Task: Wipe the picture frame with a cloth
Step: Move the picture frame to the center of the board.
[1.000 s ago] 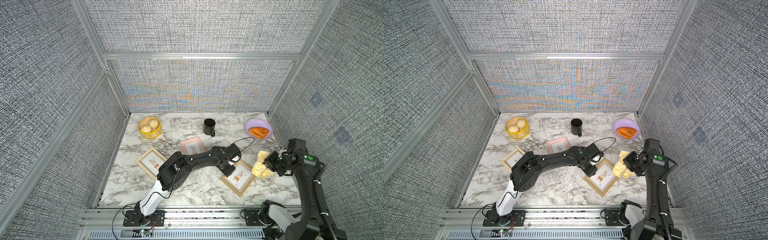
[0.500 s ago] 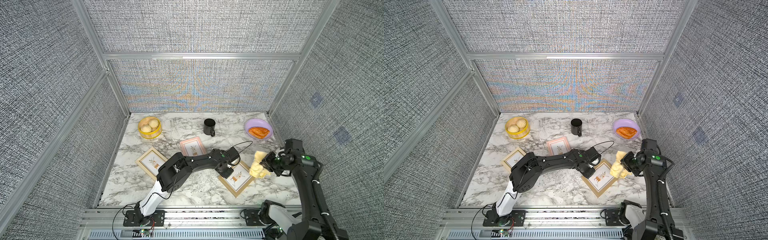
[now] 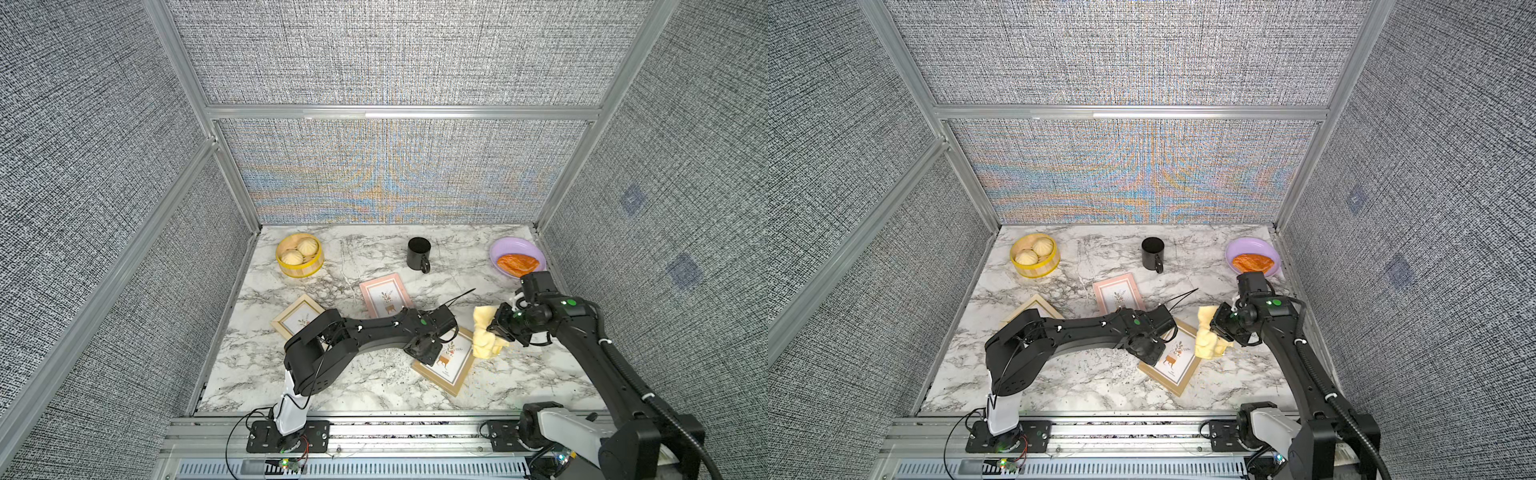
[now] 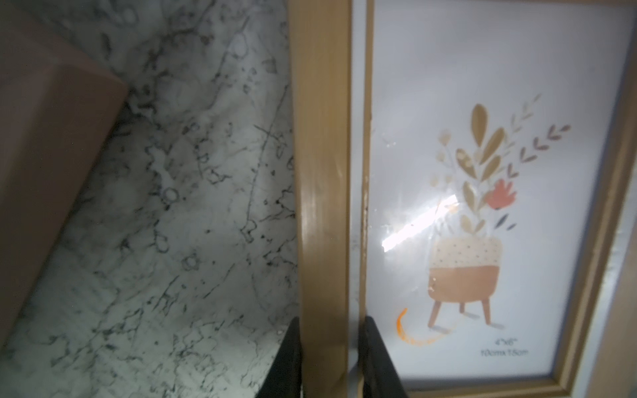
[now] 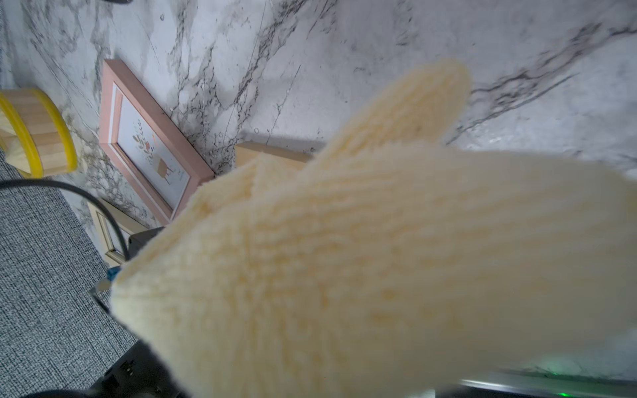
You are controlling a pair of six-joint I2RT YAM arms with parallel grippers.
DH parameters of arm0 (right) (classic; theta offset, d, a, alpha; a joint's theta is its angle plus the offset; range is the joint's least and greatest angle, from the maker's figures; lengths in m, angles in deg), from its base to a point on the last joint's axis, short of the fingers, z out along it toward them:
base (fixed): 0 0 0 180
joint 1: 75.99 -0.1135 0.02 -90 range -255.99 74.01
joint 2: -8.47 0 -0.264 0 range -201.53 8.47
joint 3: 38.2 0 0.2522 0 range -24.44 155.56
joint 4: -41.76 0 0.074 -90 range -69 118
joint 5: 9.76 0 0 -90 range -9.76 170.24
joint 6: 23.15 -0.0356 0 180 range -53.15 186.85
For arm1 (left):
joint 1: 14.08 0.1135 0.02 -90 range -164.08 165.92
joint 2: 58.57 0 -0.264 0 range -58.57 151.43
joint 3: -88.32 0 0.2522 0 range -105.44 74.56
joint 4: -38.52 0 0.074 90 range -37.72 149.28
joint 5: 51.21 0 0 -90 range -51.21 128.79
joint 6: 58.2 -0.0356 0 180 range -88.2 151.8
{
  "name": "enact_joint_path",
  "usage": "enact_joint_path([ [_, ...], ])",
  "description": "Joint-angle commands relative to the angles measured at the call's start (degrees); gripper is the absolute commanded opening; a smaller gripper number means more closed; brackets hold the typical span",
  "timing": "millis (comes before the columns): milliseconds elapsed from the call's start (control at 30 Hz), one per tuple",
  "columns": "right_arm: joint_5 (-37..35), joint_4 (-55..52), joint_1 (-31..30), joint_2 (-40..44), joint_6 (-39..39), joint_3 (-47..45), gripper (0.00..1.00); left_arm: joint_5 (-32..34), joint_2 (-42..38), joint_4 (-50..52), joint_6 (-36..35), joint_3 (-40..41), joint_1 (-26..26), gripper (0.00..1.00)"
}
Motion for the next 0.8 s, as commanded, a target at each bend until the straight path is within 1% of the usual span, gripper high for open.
enact_joint_path([
  [0, -0.8, 2.6, -1.9, -2.3, -0.1, 2.0, 0.00, 4.8, -1.0, 10.1, 6.5, 1.4, 0.3, 0.00],
  [200, 1.5, 4.2, -4.5, -8.6, 2.1, 3.5, 0.00, 5.6, -4.3, 10.3, 16.5, 5.2, 0.0, 0.00],
  [233, 1.9, 4.5, -4.9, -9.5, 2.4, 5.4, 0.00, 5.9, -4.7, 10.3, 18.1, 5.7, -0.3, 0.00],
  [300, 2.1, 5.2, -5.8, -11.0, 2.5, 5.9, 0.00, 6.4, -5.2, 10.3, 20.5, 6.1, -1.0, 0.01],
  [333, 2.2, 5.6, -6.2, -11.7, 2.7, 6.1, 0.00, 6.7, -5.2, 10.3, 21.5, 6.2, -1.4, 0.06],
  [433, 2.5, 7.0, -7.5, -13.3, 2.2, 5.7, 0.00, 7.2, -5.3, 10.4, 23.9, 6.5, -2.5, 0.26],
  [533, 2.8, 7.5, -8.3, -14.2, 1.8, 5.4, 0.00, 8.5, -6.8, 10.4, 25.5, 6.9, -3.6, 0.44],
  [633, 2.1, 7.0, -8.8, -14.8, 1.6, 5.8, 0.00, 10.1, -9.7, 10.3, 25.7, 6.7, -3.8, 0.55],
  [767, -0.2, 5.8, -10.2, -15.7, 0.7, 7.5, 0.00, 12.4, -14.0, 7.4, 25.3, 7.0, -3.8, 0.66],
])
